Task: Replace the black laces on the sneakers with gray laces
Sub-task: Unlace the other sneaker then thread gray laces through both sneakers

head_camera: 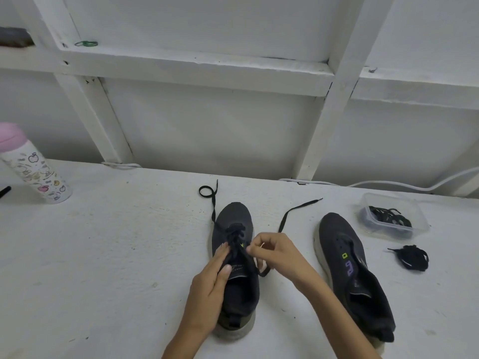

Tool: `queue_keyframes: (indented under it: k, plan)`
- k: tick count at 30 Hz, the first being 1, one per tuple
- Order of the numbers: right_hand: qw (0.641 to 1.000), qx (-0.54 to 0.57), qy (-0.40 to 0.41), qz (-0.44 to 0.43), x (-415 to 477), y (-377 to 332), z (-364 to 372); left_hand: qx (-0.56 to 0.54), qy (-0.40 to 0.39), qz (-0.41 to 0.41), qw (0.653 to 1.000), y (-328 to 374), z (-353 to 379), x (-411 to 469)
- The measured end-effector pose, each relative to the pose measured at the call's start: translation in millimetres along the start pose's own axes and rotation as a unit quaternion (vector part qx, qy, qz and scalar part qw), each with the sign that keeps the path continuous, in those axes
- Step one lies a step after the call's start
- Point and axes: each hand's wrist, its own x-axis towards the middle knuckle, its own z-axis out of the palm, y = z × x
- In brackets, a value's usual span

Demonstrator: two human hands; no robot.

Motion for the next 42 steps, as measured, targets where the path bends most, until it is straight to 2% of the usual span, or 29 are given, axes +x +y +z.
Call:
queue_keyframes:
  k: [2,4,7,10,13,15,18,20,25,27,29,32,34,36,40,42]
  plan:
    - [0.998,-0.011,0.057,-0.007,9,-7,-2,0.003,-0.006,-0.003,1.0,0,-1,0]
    - [0.997,-0.013,0.077,-0.003,15,-12,-3,0.002,-0.008,-0.005,1.0,-1,-1,0]
    - [0.999,0.015,0.012,0.025,14,-9,-4,0.001,-0.004,-0.005,1.0,-1,-1,0]
    - [0.998,-0.026,-0.052,0.04,7,-1,-11,0.005,-0.002,0.0,1.0,-2,0,0]
    - [0.997,-0.035,-0.069,0.023,2,2,-9,0.004,-0.008,-0.003,1.0,-1,-1,0]
    - [0.999,-0.02,-0.038,0.005,4,-3,-8,0.0,-0.01,-0.002,1.0,0,-2,-1]
    - [0.998,0.025,0.061,0.003,12,-11,-20,-0.003,-0.009,-0.002,1.0,2,-3,-2]
    - [0.995,0.055,0.088,0.004,15,-12,-27,-0.006,-0.008,-0.005,1.0,3,-2,-2]
    - [0.999,-0.008,-0.017,0.049,5,-1,-19,-0.011,0.002,-0.007,1.0,4,0,-2]
    - [0.997,-0.032,-0.036,0.052,2,3,-11,-0.005,0.005,-0.008,1.0,4,0,-2]
    - [0.999,-0.024,0.004,0.038,5,0,-9,-0.001,0.001,-0.008,1.0,4,-1,-2]
    - [0.989,0.054,0.135,-0.006,15,-14,-28,-0.014,-0.005,-0.011,1.0,4,-3,-3]
    - [0.978,0.099,0.183,-0.026,19,-19,-43,-0.022,-0.007,-0.012,1.0,4,-2,-3]
    - [0.985,0.081,0.155,-0.009,18,-19,-46,-0.024,-0.006,-0.012,1.0,3,-1,-3]
    - [0.996,-0.05,-0.015,0.069,10,-6,-24,-0.017,-0.002,-0.006,1.0,1,0,-1]
    - [0.995,-0.053,-0.057,0.06,8,-2,-15,-0.017,0.002,-0.005,1.0,1,0,-1]
